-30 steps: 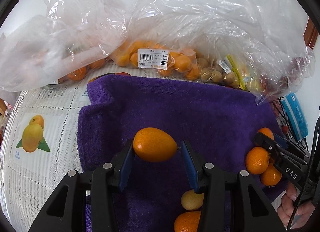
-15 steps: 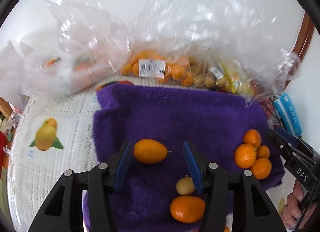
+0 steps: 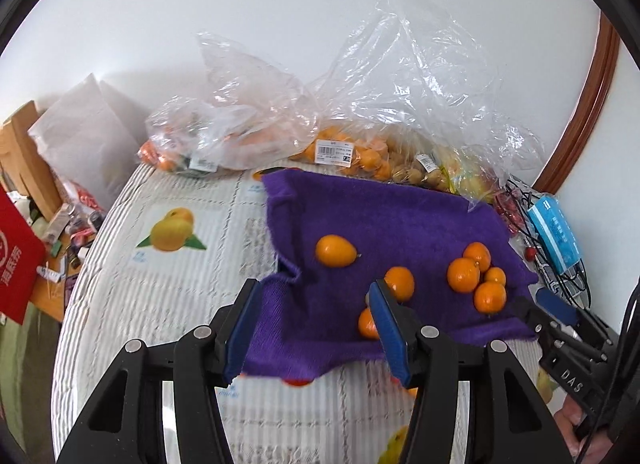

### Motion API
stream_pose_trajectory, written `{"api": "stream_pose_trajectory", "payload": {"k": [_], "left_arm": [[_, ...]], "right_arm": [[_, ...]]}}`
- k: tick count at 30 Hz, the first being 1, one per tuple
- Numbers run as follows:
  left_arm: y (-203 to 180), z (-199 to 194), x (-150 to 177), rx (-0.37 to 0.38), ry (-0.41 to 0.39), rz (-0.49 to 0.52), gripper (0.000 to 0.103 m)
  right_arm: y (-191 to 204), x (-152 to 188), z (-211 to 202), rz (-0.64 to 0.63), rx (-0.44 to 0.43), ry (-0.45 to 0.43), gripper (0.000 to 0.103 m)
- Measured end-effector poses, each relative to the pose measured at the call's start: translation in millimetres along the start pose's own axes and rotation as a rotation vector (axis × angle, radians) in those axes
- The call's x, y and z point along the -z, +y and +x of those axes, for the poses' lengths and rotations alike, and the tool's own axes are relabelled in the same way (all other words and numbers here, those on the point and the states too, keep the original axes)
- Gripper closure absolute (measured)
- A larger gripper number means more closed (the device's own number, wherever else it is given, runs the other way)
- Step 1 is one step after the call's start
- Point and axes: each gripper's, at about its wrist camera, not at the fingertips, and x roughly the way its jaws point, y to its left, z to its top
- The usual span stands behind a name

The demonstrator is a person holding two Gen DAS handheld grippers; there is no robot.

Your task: Organize fruits

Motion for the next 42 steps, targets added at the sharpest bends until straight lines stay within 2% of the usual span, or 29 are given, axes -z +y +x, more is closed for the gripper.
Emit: {"api": "stream_pose_trajectory", "payload": {"k": [8, 16, 20, 30, 42], "left_arm": [[19.8, -19.2, 26.8, -0.01, 0.011, -0.033, 0.049], [43.4, -14.3, 43.9, 0.007, 0.042, -0.073, 0.049], [51.9, -10.2, 48.3, 0.022, 0.048, -0.082, 0.049], [63.9, -0.9, 58.0, 0.046, 0.072, -0.09, 0.049], [55.2, 10.2, 59.1, 0.061, 0.099, -0.068, 0.049]], "right_arm": [[32.1, 40.5, 0.7, -0.015, -0.079, 0.066, 0.05], [63.0, 59.3, 16.6, -0.077, -0.096, 0.123, 0.062], [72.7, 64.1, 25.8, -0.092, -0.087, 0.147, 0.064], [76.5, 72.0, 42.5, -0.102, -0.023, 0.185, 0.065], [66.5, 74.0, 51.0, -0.09, -0.028, 0.203, 0.069]]}}
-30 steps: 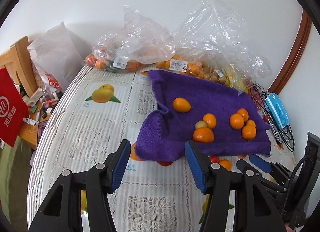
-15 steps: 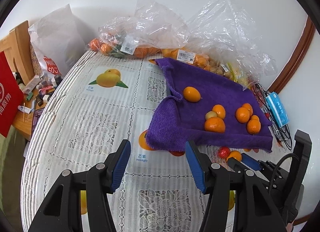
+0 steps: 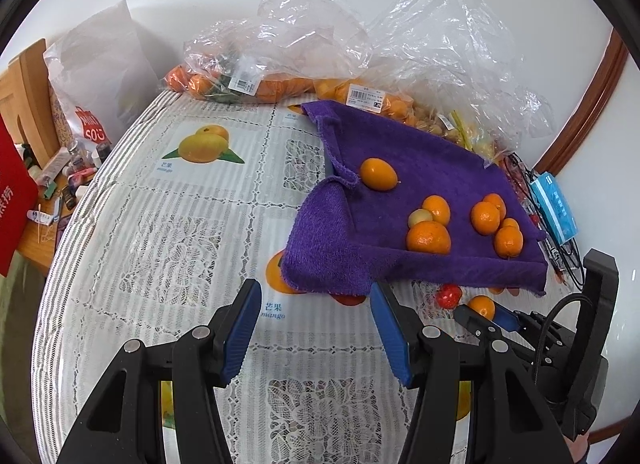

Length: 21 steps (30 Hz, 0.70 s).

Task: Organize fruits
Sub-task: 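Grasp an orange on the tablecloth with the right gripper while the left approaches a small red fruit, then grasp the small red fruit with the left gripper while the right holds its orange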

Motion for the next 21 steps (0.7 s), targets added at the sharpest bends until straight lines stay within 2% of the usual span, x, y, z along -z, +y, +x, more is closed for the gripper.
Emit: {"api": "stream_pose_trajectory", "payload": {"k": [9, 21], "left_arm": [[-23.9, 15.4, 5.4, -0.006, 0.04, 0.039, 0.049], [-68.9, 36.9, 13.9, 0.005, 0.086, 0.109, 0.049]], "right_arm": [[-26.1, -0.5, -20.7, 0.038, 0.007, -0.045, 0.069], [-85.7, 7.0, -49.8, 0.123, 0.076, -0.097, 0.069]]}}
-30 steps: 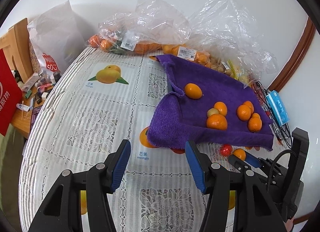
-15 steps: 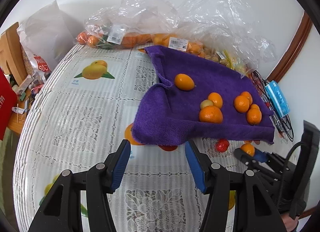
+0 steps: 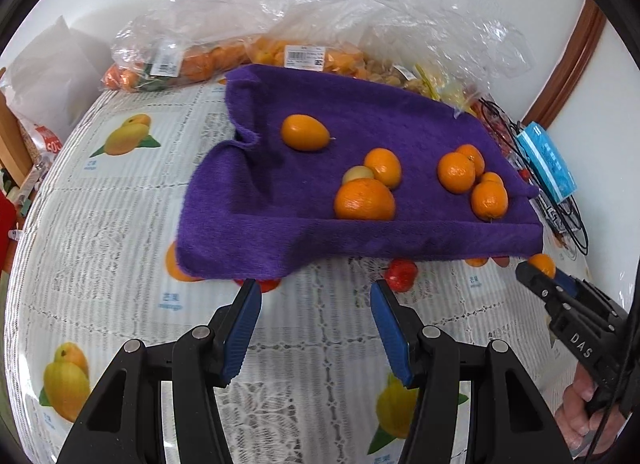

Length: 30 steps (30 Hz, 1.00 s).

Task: Organize fruits
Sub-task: 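Grasp the small red fruit with the left gripper while the right holds its orange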

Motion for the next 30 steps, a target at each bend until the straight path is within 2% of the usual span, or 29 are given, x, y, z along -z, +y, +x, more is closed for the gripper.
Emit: {"api": "stream_pose_trajectory", "payload": {"k": [6, 16, 20, 23, 27, 30], "left_arm": [[-17.8, 11.4, 1.0, 0.007, 0.016, 0.022, 0.049], [-46.8, 36.6, -1.7, 0.039, 0.054, 0.054, 0.05], [-58.2, 41.0, -3.8, 0.034, 0.041, 0.072, 0.051], [-64.9, 42.4, -4.6, 0.029, 0.031, 0.081, 0.057], [-72.6, 43.6, -3.3, -0.023, 0.011, 0.111, 0.075], [-74.2, 42.7, -3.0, -0.009, 0.017, 0.125, 0.077]], "right_arm": [[-20.5, 1.2, -3.2, 0.028, 0.023, -0.006, 0.069], [-32.8, -0.2, -0.1, 0.034, 0.026, -0.002, 0.069], [-36.4, 0.1, 0.0, 0.032, 0.027, -0.001, 0.069], [-40.5, 0.8, 0.9, 0.036, 0.03, 0.002, 0.069], [-47.1, 1.5, 2.0, 0.051, 0.032, 0.005, 0.069], [-49.7, 1.7, 2.3, 0.059, 0.033, 0.006, 0.069]]}}
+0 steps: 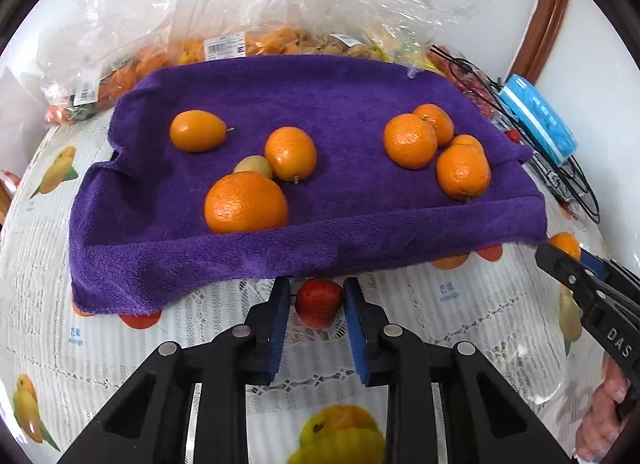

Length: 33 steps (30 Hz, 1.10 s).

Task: Organize fruits
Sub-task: 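Grasp the small red fruit with the left gripper while the right holds its orange, then carry the red fruit over the towel with the left gripper while the right carries its orange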

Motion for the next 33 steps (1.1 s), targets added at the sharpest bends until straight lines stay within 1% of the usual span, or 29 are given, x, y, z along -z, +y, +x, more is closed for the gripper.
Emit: {"api": "stream_pose_trajectory", "payload": {"k": [4, 13, 22, 33], "left_arm": [[2.0, -3.6, 0.6, 0.025, 0.006, -0.018, 0.077], [6.5, -29.2, 2.7, 0.038, -0.031, -0.023, 0.077], [13.4, -56.9, 3.8, 0.044, -0.075, -0.04, 0.077], [25.6, -79.2, 6.8, 0.043, -0.11, -0.078, 0.077]], "right_arm": [[1.4, -1.2, -2.2, 0.001, 0.0, -0.006, 0.069], [14.1, -3.7, -19.8, -0.023, -0.002, -0.038, 0.069], [24.2, -5.1, -40.8, -0.04, -0.002, -0.074, 0.069], [33.0, -3.5, -59.1, -0.053, -0.003, -0.104, 0.069]]}}
